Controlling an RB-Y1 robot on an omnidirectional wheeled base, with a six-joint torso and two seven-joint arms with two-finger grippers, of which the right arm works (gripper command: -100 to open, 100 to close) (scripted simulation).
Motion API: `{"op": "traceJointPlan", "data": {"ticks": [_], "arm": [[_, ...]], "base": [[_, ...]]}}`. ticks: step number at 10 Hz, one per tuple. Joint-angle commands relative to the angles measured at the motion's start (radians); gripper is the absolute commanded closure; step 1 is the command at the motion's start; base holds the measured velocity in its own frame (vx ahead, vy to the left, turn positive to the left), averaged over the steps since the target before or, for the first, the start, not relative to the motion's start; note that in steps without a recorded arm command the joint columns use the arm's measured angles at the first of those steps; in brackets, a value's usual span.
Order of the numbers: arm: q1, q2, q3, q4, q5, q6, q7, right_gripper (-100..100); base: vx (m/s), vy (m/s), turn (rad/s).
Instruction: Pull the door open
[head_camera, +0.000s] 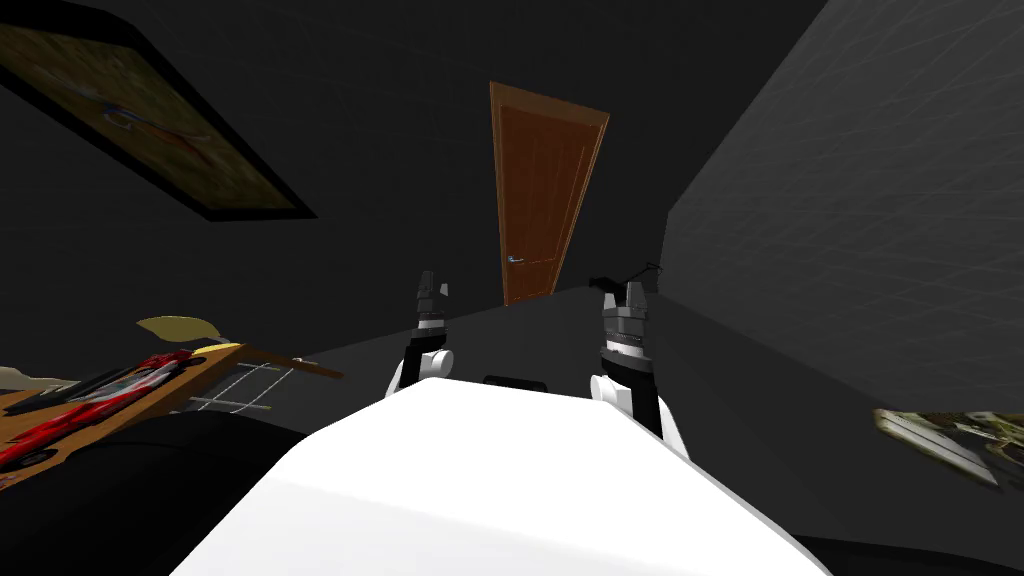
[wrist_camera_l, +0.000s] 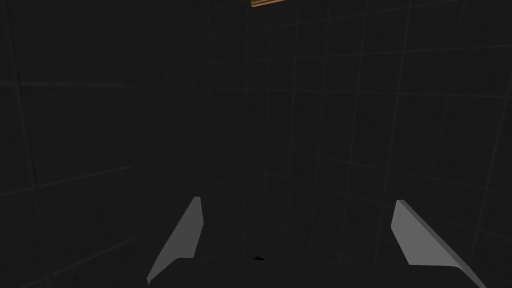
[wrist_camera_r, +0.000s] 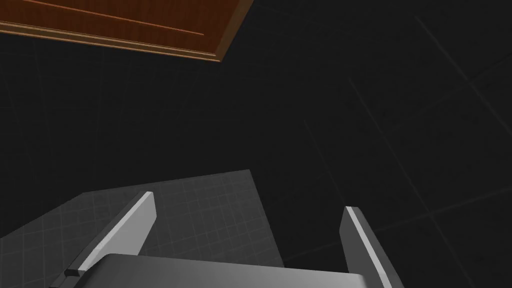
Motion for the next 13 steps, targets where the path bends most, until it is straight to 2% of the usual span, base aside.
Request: {"op": "traceJointPlan", "data": {"ticks": [1, 13], "arm": [[-0.011, -0.007, -0.004, 0.029, -0.005, -0.007, -0.001, -100], [-0.103, -0.05, -0.035, 0.275, -0.045, -0.063, -0.009, -100]], "base": [[0.061, -0.036, 0.083], [0.086, -0.001, 0.1]]}}
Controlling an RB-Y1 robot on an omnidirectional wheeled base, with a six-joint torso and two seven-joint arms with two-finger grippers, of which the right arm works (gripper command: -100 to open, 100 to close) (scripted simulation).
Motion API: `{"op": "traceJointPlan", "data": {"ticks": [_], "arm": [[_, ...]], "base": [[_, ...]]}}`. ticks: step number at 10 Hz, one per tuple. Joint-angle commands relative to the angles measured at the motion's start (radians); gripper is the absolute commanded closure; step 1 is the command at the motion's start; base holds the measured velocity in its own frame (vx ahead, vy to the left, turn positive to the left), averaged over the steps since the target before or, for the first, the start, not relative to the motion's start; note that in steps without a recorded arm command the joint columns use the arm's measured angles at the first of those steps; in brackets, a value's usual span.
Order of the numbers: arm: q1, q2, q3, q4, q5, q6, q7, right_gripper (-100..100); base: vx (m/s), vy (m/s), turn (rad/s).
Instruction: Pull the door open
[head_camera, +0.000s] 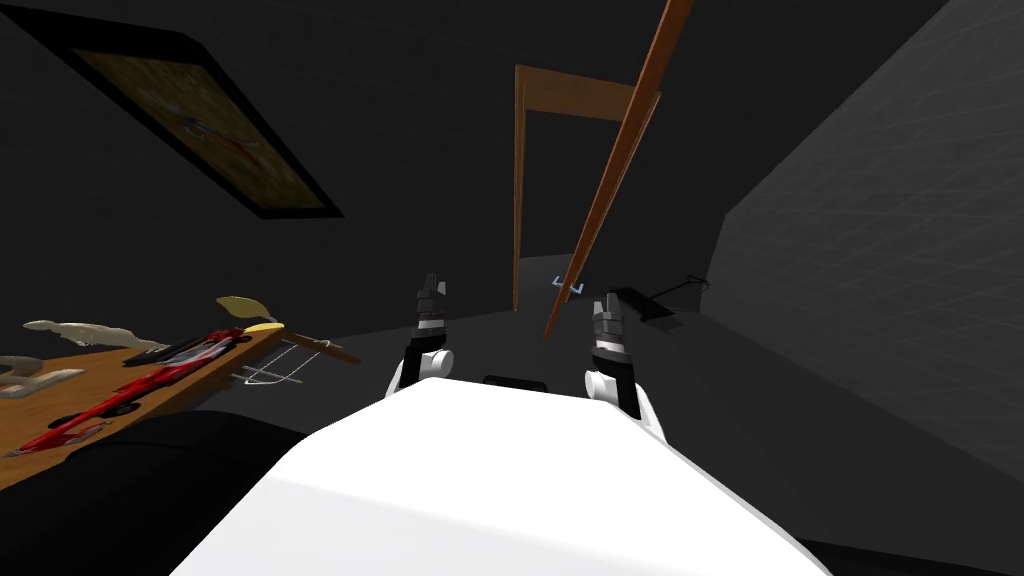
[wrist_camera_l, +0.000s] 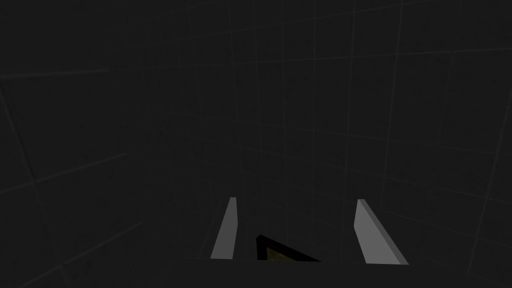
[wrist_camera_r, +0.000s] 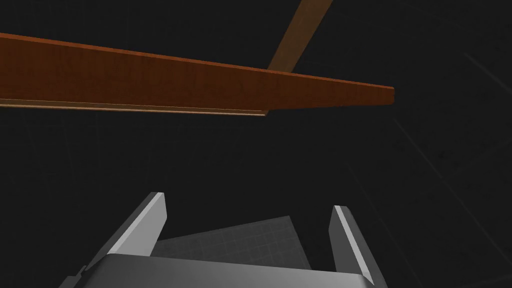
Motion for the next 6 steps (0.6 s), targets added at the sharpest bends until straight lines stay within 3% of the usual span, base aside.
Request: {"op": "traceJointPlan", "data": {"ticks": [1, 6], "arm": [[-0.009, -0.005, -0.004, 0.032, -0.006, -0.008, -0.002, -100], [-0.056, -0.021, -0.02, 0.157, -0.027, -0.037, -0.007, -100]], "base": [[0.09, -0.006, 0.117], [0.095, -0.014, 0.114]]}}
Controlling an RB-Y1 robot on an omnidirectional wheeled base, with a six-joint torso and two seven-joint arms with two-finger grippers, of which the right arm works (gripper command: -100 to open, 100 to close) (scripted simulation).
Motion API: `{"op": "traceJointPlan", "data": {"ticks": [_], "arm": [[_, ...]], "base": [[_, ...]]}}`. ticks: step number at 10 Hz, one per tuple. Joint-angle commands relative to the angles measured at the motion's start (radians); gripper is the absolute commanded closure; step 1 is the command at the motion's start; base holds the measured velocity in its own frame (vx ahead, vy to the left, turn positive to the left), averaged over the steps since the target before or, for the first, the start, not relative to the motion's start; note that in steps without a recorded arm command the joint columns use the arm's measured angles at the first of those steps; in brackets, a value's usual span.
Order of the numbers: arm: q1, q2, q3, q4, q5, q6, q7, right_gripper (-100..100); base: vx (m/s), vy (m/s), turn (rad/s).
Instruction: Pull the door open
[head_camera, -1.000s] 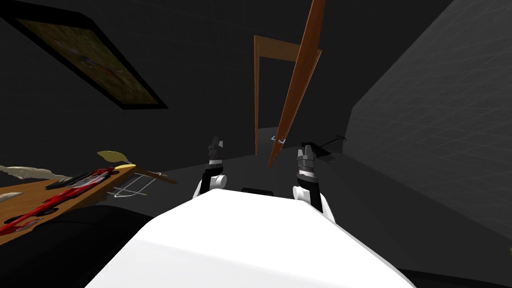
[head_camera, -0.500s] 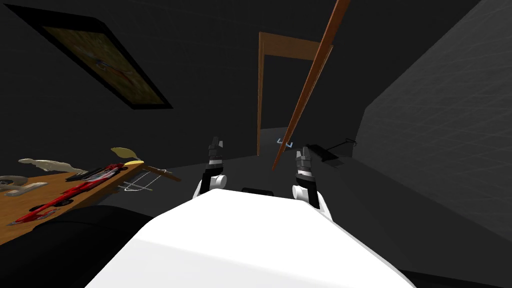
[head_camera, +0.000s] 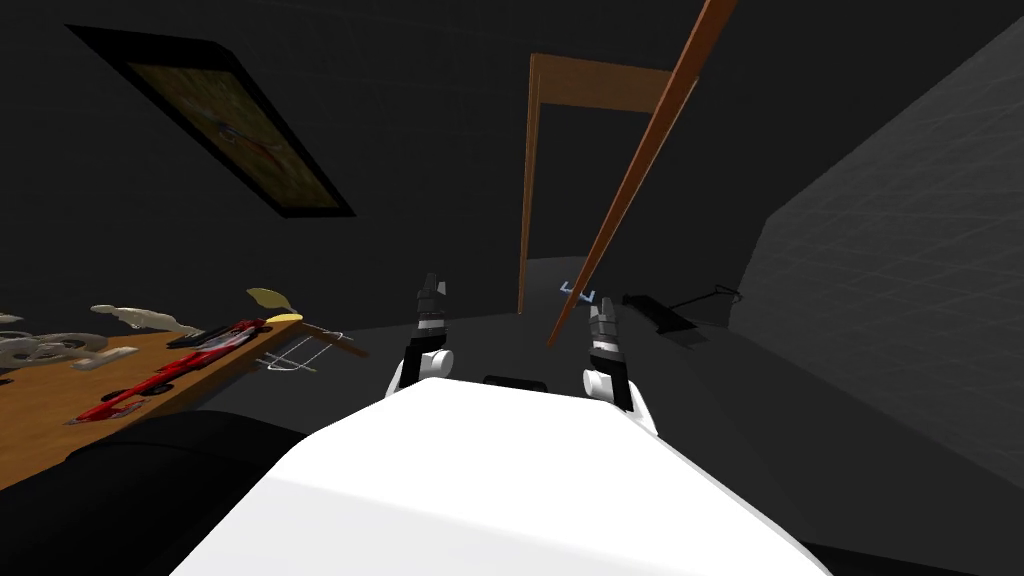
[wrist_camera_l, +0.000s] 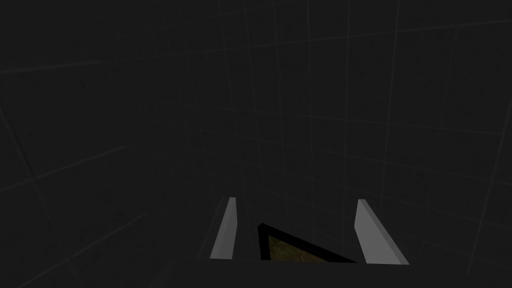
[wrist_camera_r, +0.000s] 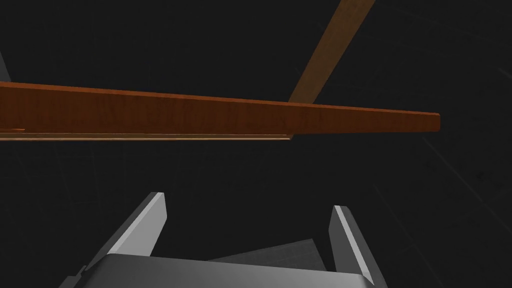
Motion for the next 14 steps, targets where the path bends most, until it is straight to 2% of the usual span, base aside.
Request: {"op": "traceJointPlan", "data": {"ticks": [1, 11, 12, 14], "arm": [[-0.012, -0.005, -0.004, 0.037, -0.007, -0.008, -0.001, -100], [-0.119, -0.032, -0.041, 0.321, -0.053, -0.074, -0.011, -100], [-0.119, -0.032, -0.041, 0.321, -0.053, -0.074, -0.011, -100], [-0.141, -0.037, -0.048, 0.381, -0.063, -0.088, -0.013, -100]], "base": [[0.082, -0.017, 0.154], [0.096, -0.024, 0.137], [0.061, -0.015, 0.046], [0.063, -0.018, 0.124]]}}
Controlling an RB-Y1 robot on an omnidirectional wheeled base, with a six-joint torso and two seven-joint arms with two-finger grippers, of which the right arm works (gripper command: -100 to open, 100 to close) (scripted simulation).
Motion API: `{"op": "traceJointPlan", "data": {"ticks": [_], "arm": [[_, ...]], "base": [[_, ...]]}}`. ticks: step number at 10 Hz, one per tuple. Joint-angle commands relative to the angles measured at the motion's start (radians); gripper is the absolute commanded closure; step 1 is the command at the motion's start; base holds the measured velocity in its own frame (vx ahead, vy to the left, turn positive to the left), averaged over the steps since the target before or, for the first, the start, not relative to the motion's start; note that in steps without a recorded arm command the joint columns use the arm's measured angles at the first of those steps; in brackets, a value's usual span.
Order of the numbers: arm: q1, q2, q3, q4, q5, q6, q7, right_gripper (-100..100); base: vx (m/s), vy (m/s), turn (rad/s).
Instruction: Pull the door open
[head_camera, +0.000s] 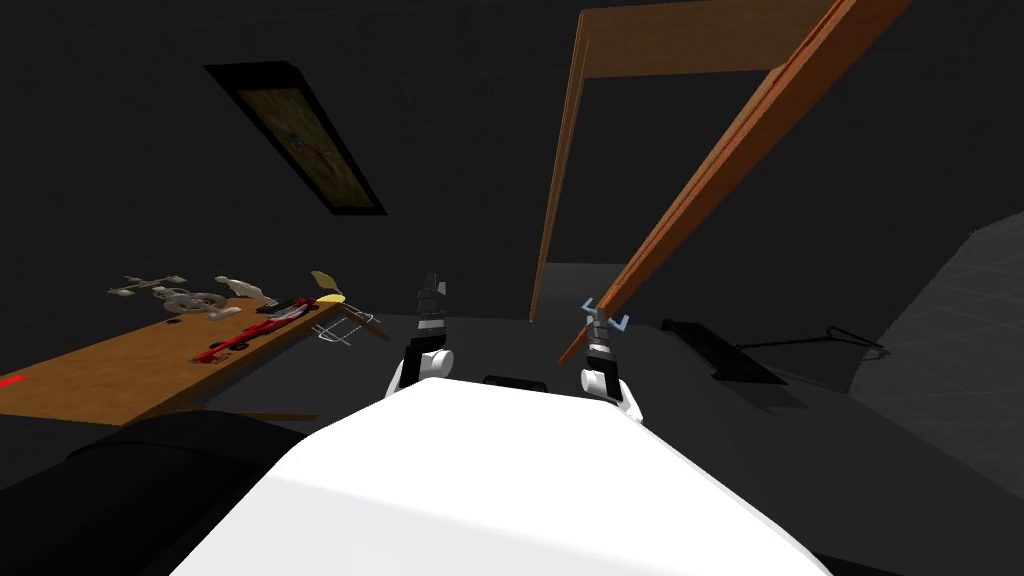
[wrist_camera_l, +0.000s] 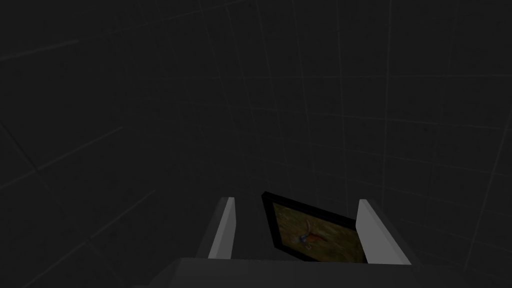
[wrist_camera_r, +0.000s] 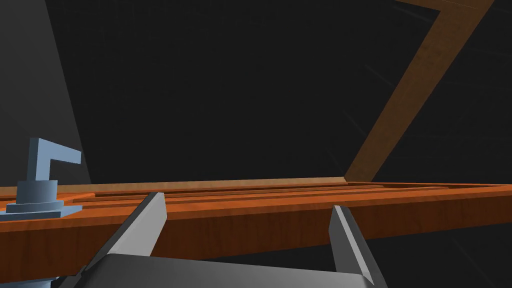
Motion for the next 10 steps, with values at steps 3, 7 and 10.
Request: {"op": "traceJointPlan", "data": {"ticks": [3, 7, 10], "arm": [[-0.043, -0.006, -0.013, 0.11, -0.017, -0.027, -0.001, -100], [-0.076, -0.013, -0.024, 0.2, -0.031, -0.047, -0.004, -100], [-0.109, -0.019, -0.035, 0.287, -0.045, -0.067, -0.007, -100]], "base": [[0.089, -0.041, 0.14], [0.07, -0.033, 0.104], [0.089, -0.037, 0.142]]}}
